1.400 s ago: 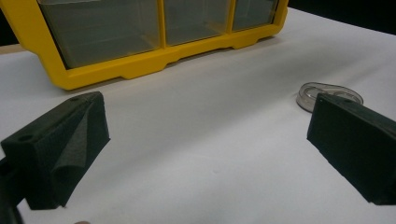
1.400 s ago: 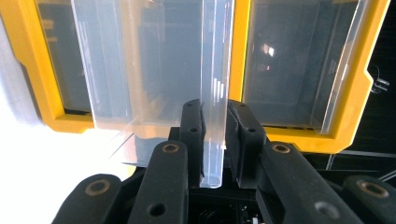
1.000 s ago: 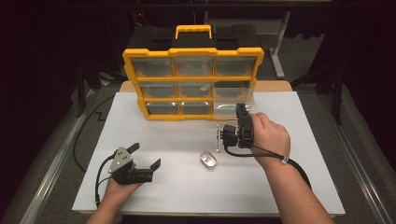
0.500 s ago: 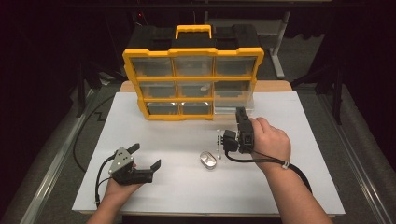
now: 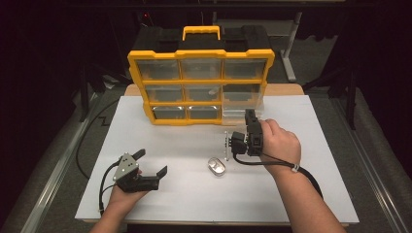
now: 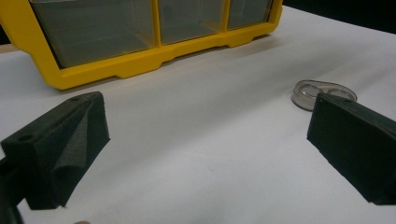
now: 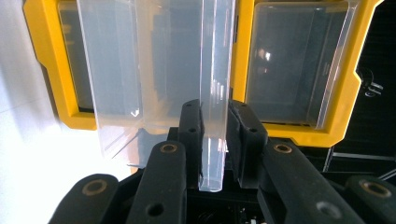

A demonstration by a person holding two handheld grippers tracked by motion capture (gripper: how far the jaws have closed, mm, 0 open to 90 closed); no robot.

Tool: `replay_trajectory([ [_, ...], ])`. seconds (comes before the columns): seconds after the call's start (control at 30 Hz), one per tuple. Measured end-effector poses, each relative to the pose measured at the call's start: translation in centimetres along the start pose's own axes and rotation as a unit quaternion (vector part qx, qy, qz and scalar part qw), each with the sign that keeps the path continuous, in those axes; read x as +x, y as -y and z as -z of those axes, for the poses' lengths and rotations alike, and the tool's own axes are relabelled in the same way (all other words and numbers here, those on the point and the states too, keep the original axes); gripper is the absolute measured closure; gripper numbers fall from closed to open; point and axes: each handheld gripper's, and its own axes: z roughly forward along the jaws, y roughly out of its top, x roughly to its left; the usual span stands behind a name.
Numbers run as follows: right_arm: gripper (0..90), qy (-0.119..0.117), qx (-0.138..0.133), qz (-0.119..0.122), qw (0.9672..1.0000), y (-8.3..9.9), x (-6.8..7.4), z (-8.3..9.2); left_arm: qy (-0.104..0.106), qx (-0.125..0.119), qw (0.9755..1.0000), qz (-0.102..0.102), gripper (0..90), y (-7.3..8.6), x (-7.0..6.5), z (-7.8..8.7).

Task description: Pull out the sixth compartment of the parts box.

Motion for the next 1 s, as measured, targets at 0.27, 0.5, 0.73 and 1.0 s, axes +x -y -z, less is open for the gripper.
replay_trajectory([
  [0.27, 77.0, 0.0, -0.001, 0.001, 1.0, 0.1, -0.1, 0.1, 0.0, 0.0, 1.0, -0.001, 0.2, 0.0, 0.0, 0.1],
  [0.5, 71.1, -0.009, 0.002, 0.0, 1.0, 0.0, -0.1, 0.2, 0.0, -0.003, 1.0, 0.001, 0.2, 0.0, 0.1, 0.2],
  [0.73, 63.6, -0.017, -0.001, -0.011, 0.9998, 0.3, 0.3, 1.1, 0.0, -0.004, 1.0, 0.004, 0.2, 0.0, 0.1, 0.2],
  [1.0, 60.8, -0.029, -0.001, -0.023, 0.9993, 1.7, 1.3, 2.2, 0.0, -0.003, 1.0, 0.005, 0.2, 0.0, 0.0, 0.2],
])
